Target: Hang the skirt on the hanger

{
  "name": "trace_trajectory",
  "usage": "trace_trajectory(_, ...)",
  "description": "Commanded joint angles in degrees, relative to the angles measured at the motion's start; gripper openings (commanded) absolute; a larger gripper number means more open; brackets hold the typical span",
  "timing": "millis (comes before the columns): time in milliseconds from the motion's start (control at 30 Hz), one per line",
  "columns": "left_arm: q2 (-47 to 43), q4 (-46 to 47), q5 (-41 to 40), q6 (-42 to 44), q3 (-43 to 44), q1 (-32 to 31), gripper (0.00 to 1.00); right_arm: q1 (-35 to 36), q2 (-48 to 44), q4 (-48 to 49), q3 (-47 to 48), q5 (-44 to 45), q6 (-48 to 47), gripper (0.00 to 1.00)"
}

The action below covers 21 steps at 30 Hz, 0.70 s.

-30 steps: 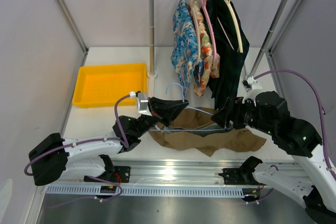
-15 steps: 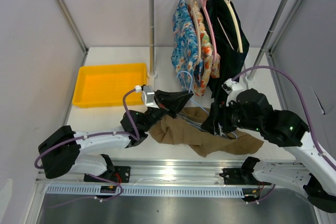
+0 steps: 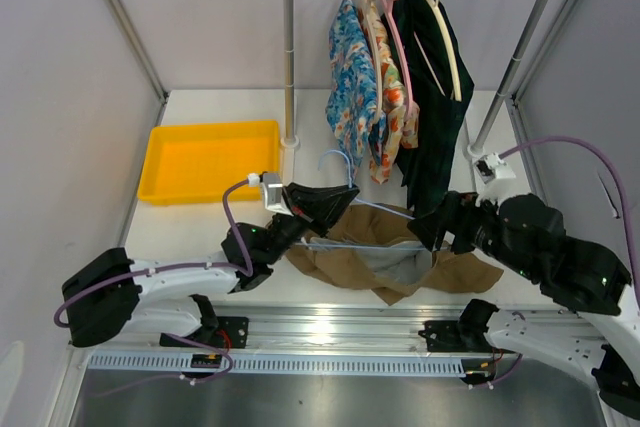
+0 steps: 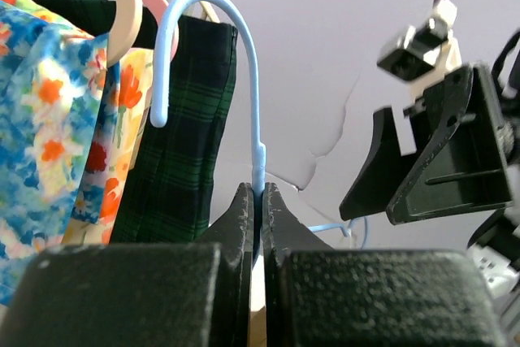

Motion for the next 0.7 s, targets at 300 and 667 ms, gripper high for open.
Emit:
trace_trajectory(300, -6.8, 8.2, 5.1, 0.8, 2.7, -0.9, 0.0, 0.3, -6.4, 13.8, -4.4, 2.1, -3.0, 0.82)
trace_trajectory(667, -12.7, -15.4, 14.9, 0.1, 8.9, -0.8, 0.0, 0.3, 3.8, 23.2, -1.7, -11.4, -23.0, 0.77)
